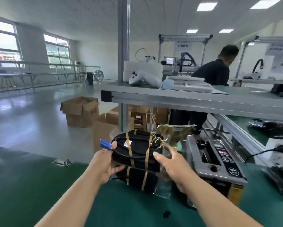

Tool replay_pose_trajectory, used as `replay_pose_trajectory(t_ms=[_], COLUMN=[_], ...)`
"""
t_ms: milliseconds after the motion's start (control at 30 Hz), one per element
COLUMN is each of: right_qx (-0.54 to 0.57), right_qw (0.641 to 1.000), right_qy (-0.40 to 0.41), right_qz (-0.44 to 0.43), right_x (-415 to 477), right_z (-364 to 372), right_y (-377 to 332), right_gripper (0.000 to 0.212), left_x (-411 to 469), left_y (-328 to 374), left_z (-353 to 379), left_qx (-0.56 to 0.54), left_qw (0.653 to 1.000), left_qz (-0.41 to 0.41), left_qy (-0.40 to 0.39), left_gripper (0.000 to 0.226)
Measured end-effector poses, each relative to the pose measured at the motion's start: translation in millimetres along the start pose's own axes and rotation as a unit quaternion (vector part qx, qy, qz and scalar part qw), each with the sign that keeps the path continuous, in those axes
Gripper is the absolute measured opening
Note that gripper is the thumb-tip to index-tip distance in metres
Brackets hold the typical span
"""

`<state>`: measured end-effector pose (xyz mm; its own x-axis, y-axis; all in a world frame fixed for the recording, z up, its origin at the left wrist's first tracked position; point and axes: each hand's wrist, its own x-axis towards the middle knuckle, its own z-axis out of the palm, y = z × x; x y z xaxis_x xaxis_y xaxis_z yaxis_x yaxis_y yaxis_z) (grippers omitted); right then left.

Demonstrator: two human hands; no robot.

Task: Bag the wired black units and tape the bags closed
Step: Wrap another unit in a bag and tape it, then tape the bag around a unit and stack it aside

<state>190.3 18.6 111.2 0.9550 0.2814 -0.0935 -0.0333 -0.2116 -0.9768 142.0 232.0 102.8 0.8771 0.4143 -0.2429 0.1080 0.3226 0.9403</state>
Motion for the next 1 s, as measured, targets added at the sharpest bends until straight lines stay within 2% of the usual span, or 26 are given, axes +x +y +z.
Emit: replay_pose_trajectory(t_ms=[133, 233, 300, 467, 767, 900, 1000], right_qx=[0.055, 0.033, 0.023, -0.013, -0.023, 0.008, 0.017], right_qw=[0.998, 0.999, 0.999, 0.999, 0.996, 0.994, 0.995], right_qy=[-0.003, 0.007, 0.017, 0.041, 0.064, 0.057, 0.053], right_qz=[0.028, 0.033, 0.028, 0.017, 0.060, 0.089, 0.080], right_x=[34, 48, 52, 36, 29, 22, 17], right_z=[11, 12, 12, 18, 23, 28, 34], right_y=[12, 23, 26, 42, 44, 43, 43], right_gripper=[0.066, 0.069, 0.069, 0.066, 0.066, 0.063, 0.054], left_x=[41, 63, 69, 65, 60, 57, 63], left_y=[-9, -19, -25, -40, -43, -44, -50], left_z=[4, 2, 1, -7, -4, -6, -11], left_qx=[0.044, 0.138, 0.161, 0.115, 0.120, 0.092, 0.116], left_qw=[0.999, 0.987, 0.981, 0.986, 0.986, 0.990, 0.988], left_qz=[-0.019, 0.019, 0.041, -0.029, -0.013, -0.017, -0.010], left_qy=[0.017, 0.078, 0.099, 0.117, 0.115, 0.102, 0.105], left_gripper=[0.040, 0.047, 0.047, 0.047, 0.031, 0.055, 0.055])
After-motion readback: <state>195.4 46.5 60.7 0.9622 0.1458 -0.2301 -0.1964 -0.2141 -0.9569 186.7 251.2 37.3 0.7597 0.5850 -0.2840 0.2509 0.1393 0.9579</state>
